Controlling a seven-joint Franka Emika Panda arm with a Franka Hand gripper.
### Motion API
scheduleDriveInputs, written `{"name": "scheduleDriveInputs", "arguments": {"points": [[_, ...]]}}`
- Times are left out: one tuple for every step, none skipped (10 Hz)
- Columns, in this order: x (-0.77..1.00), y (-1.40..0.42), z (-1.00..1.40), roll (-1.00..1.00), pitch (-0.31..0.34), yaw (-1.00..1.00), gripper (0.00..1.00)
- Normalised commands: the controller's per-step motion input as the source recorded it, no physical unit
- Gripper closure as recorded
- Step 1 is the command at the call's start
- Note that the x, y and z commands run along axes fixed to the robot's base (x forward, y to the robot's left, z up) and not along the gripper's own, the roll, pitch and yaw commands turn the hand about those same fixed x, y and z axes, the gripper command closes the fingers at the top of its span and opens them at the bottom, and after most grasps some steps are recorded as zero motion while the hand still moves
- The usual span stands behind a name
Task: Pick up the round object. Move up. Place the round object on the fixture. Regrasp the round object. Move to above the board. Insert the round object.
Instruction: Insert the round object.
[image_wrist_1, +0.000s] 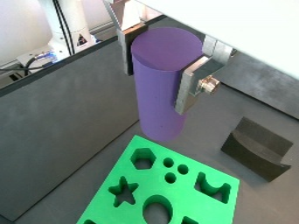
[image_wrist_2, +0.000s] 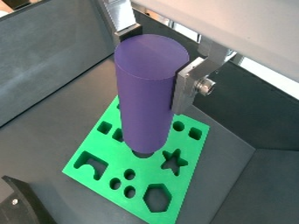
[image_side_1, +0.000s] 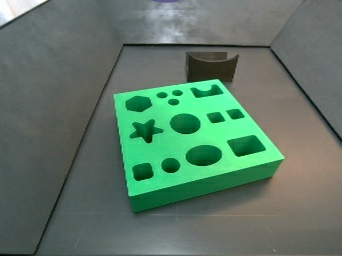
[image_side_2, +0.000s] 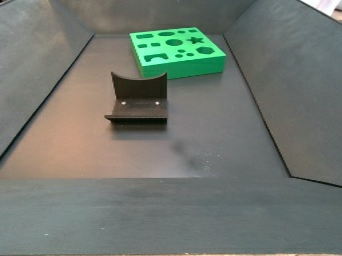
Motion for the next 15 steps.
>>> {"name": "scheduleDriveInputs", "arguments": {"points": [[0.03, 0.0, -0.1, 0.0, 0.0, 0.0, 1.0], [0.03, 0.0, -0.12, 0.0, 0.0, 0.0, 1.0], [0.05, -0.02, -0.14, 0.0, 0.0, 0.0, 1.0], [0.03, -0.02, -0.15, 0.0, 0.0, 0.0, 1.0], [0.06, -0.03, -0.14, 0.0, 0.0, 0.0, 1.0], [0.09, -0.06, -0.15, 0.0, 0.0, 0.0, 1.0], [0.14, -0.11, -0.16, 0.0, 0.0, 0.0, 1.0], [0.18, -0.11, -0.18, 0.0, 0.0, 0.0, 1.0], [0.23, -0.12, -0.21, 0.0, 0.0, 0.0, 1.0], [0.24, -0.12, -0.23, 0.0, 0.0, 0.0, 1.0], [0.21, -0.11, -0.28, 0.0, 0.0, 0.0, 1.0], [0.15, -0.05, -0.33, -0.01, 0.0, 0.0, 1.0], [0.13, -0.04, -0.34, -0.02, -0.007, 0.0, 1.0], [0.13, -0.03, -0.34, -0.03, -0.013, 0.0, 1.0], [0.12, -0.05, -0.35, -0.02, -0.01, 0.0, 1.0]]}}
